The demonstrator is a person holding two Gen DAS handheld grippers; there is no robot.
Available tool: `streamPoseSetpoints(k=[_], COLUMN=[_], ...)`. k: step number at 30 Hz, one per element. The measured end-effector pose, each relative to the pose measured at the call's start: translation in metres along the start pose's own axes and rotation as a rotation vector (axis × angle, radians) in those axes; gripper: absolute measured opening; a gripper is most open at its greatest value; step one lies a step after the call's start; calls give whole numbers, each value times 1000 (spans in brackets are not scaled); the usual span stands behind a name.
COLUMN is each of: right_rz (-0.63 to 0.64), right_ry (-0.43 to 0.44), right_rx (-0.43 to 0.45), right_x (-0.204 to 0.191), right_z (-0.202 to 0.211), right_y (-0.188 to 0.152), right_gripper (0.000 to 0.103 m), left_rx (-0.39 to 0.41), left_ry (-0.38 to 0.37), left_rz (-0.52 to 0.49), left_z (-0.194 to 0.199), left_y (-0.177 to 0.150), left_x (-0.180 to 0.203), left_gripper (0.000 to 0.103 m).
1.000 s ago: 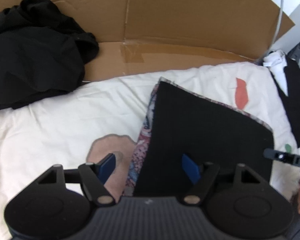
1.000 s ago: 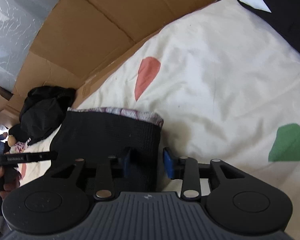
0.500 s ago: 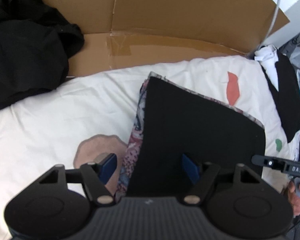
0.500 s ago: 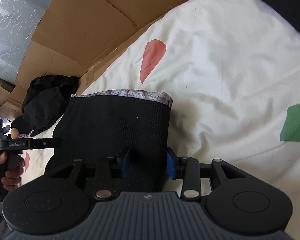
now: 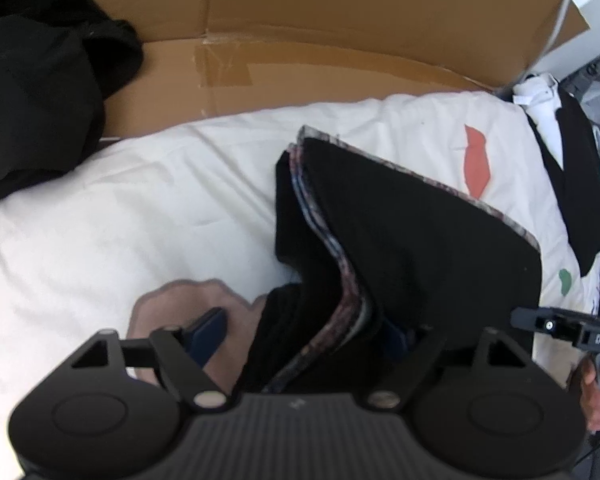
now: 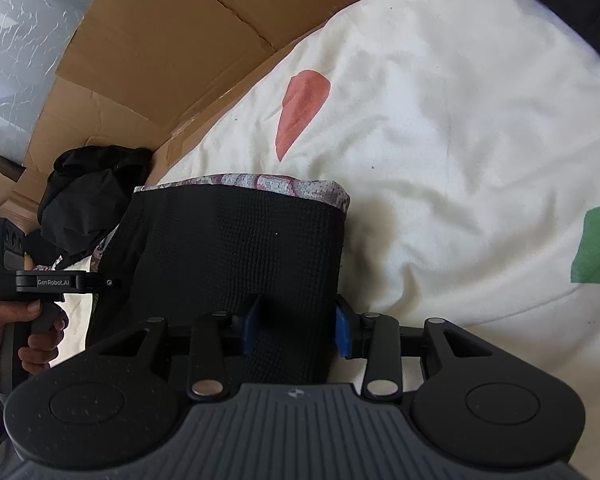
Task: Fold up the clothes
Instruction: 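Close the right gripper on the pants edge while the left gripper closes beside it, then lift the folded black pants up off the duvet with both grippers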
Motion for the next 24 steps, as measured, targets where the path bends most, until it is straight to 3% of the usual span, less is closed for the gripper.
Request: streamPoseSetpoints(k=[3, 11, 14, 16, 20, 24], right_rz=[4, 1, -14, -26, -42, -55], right_ry=[-3, -3, 3, 7, 4, 5], right_rx=[2, 2, -2, -2, 6, 0], right_x=[-1, -1, 0, 2, 5, 6], right_z=[-1, -1, 0, 1, 3, 1], right_y=[0, 0, -1, -1, 1, 1], right_gripper=[42, 43, 42, 42, 42, 43], left_rx=[-3, 21, 4, -20, -48, -94], left_ry=[-25, 25, 34, 36, 61, 48], left_rz=[-14, -83, -99, -79, -48, -35], left_z=[1, 8, 10, 5, -2, -7], left_y=[0, -3, 0, 5, 12, 17], left_x=[5, 21, 24, 22, 20, 19], left_gripper=[54, 37, 36, 42, 68, 78])
Point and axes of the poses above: each gripper's, at about its wrist camera, not at the fingertips, and z roughly against the way its jaws point, x to its right, y to its top, the point moved 5 cm from there along -z, roughly the way its jaws point, and after that the axes turned 8 degrees about -y, right-handed, at the moved point
